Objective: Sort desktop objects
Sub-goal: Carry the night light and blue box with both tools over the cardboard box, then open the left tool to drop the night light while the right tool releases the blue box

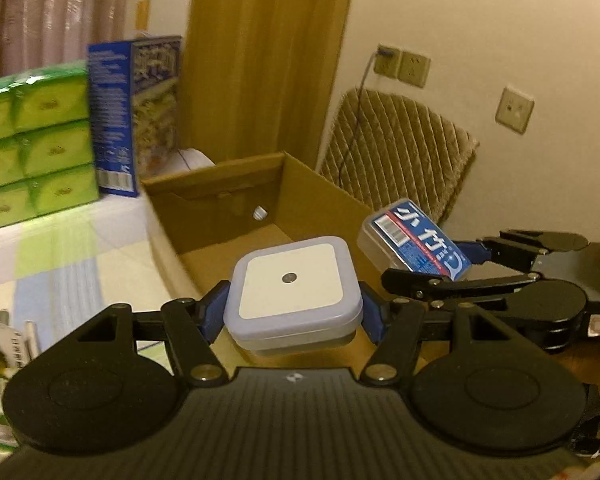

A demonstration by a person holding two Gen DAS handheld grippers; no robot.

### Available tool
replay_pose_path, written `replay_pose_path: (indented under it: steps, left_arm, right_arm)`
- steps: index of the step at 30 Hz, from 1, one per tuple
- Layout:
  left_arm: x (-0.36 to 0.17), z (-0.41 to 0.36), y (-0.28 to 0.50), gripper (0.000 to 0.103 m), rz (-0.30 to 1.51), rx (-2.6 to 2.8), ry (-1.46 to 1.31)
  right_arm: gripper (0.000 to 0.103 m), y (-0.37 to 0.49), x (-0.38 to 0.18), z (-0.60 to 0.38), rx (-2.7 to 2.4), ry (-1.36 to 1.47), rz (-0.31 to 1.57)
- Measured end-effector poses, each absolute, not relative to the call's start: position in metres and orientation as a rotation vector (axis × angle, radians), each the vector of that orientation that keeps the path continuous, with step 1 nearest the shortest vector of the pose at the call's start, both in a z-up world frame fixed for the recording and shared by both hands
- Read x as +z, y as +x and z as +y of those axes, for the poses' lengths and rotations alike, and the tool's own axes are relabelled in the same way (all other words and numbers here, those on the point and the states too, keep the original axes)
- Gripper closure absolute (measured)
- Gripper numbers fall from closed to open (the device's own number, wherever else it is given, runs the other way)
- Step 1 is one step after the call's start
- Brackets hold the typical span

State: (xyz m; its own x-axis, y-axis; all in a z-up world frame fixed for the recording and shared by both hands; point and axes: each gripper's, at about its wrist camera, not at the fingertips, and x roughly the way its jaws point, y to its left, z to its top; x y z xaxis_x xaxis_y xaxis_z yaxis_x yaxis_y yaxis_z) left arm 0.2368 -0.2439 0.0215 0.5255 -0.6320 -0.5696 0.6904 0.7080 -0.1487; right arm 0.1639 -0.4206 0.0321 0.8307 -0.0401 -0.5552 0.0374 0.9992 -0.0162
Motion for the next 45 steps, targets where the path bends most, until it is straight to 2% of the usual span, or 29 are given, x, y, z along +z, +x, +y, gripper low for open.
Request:
replay_pose_path:
  steps: [8, 9, 10, 11, 19, 23, 45]
  left_arm:
    - [0.001, -0.269, 0.243, 0.042, 0.656, -0.824, 0.131]
    - [0.0, -0.269, 0.243, 0.04, 0.655, -0.821, 0.128]
    - [-0.002, -0.268, 0.244, 0.034, 0.653, -0.812, 0.126]
    - [-0.002, -0.266, 0.245, 0.034, 0.654, -0.803, 0.127]
    - [0.004, -0.249, 0.251, 0.034, 0.652, -0.766, 0.104]
    - [0.003, -0.243, 0.253, 0.034, 0.662, -0.755, 0.099]
    - [0.021, -0.203, 0.242, 0.032, 0.626, -0.697, 0.07]
  right_arm:
    - [0.048, 0.18, 0.013, -0.431, -0.045, 0.002, 0.616]
    - [0.048, 0.181, 0.012, -0.431, -0.042, 0.003, 0.618]
    - [0.048, 0.181, 0.01, -0.431, -0.039, 0.003, 0.619]
    - [0.048, 0.181, 0.009, -0.43, -0.035, 0.003, 0.621]
    - [0.048, 0.185, 0.005, -0.418, -0.006, 0.039, 0.636]
    - [0.033, 0.185, 0.005, -0.419, -0.018, 0.063, 0.629]
    - [0.032, 0.168, 0.033, -0.393, 0.006, 0.044, 0.589]
